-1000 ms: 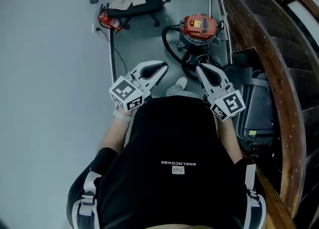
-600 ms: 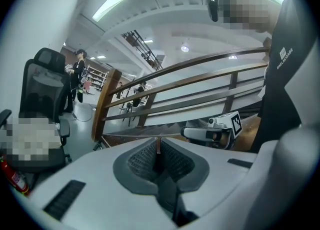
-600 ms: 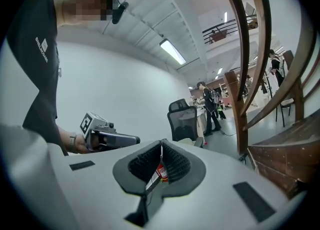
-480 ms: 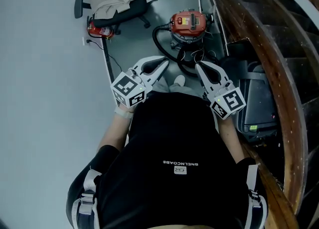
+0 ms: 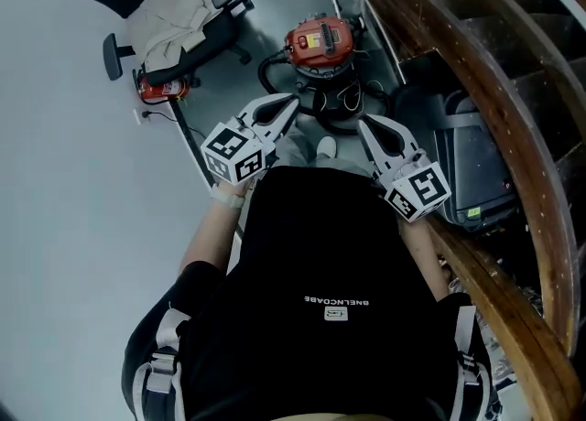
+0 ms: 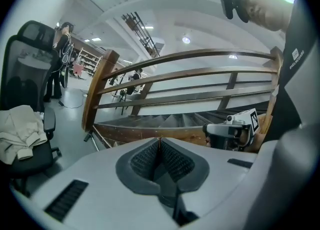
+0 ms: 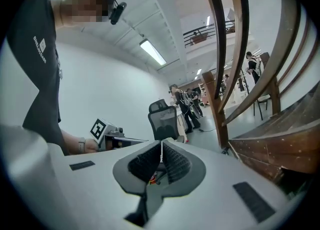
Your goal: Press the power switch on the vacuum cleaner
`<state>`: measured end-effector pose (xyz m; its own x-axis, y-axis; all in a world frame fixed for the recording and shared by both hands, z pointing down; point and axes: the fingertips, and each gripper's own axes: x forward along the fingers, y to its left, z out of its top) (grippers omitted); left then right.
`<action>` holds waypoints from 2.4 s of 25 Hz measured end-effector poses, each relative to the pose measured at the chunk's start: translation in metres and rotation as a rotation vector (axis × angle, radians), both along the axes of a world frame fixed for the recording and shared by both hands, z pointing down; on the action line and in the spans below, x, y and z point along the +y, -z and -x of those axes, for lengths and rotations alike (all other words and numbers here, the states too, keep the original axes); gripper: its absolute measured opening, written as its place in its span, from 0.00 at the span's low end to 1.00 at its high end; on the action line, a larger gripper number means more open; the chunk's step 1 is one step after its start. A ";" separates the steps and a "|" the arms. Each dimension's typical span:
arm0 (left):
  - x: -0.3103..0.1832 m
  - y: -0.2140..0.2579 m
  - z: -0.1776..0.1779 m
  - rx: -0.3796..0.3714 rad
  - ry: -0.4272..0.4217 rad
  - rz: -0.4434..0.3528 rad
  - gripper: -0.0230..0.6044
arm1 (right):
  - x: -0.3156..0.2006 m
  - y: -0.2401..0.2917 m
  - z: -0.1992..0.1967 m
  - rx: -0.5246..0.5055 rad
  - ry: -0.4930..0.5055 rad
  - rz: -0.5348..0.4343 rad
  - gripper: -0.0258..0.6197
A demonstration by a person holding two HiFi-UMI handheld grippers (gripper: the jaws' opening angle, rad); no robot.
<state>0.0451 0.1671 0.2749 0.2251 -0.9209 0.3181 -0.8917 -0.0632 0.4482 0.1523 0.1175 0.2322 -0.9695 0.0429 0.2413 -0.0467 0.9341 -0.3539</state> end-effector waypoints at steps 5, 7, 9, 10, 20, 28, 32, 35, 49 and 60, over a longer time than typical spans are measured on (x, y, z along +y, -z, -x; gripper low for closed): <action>-0.032 -0.023 0.034 0.006 -0.057 0.027 0.06 | -0.017 -0.004 0.015 0.030 -0.087 0.008 0.09; -0.044 -0.034 0.048 0.017 -0.076 0.039 0.06 | -0.023 -0.004 0.021 0.042 -0.124 0.008 0.09; -0.055 -0.046 0.060 0.031 -0.097 0.054 0.06 | -0.028 -0.005 0.029 0.054 -0.160 0.009 0.09; -0.060 -0.053 0.064 0.037 -0.112 0.061 0.06 | -0.030 -0.006 0.032 0.060 -0.178 0.013 0.09; -0.103 -0.139 0.090 -0.006 -0.267 0.227 0.06 | -0.044 -0.034 0.044 0.175 -0.358 0.074 0.09; -0.133 -0.211 0.110 -0.008 -0.328 0.321 0.06 | -0.039 -0.061 0.040 0.263 -0.464 0.131 0.09; -0.145 -0.250 0.122 -0.028 -0.337 0.373 0.06 | -0.036 -0.075 0.037 0.295 -0.501 0.164 0.09; -0.154 -0.279 0.127 -0.042 -0.348 0.411 0.06 | -0.034 -0.085 0.034 0.323 -0.508 0.172 0.09; -0.181 -0.412 0.146 -0.085 -0.333 0.547 0.06 | -0.031 -0.131 0.023 0.423 -0.561 0.241 0.09; -0.197 -0.497 0.159 -0.196 -0.311 0.608 0.06 | -0.021 -0.159 0.019 0.495 -0.596 0.265 0.09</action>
<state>-0.1139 -0.0296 0.7722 0.3345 -0.4696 0.8171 -0.9409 -0.1170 0.3180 0.1338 0.0966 0.3907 -0.6318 -0.3300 0.7014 -0.7175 0.5914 -0.3680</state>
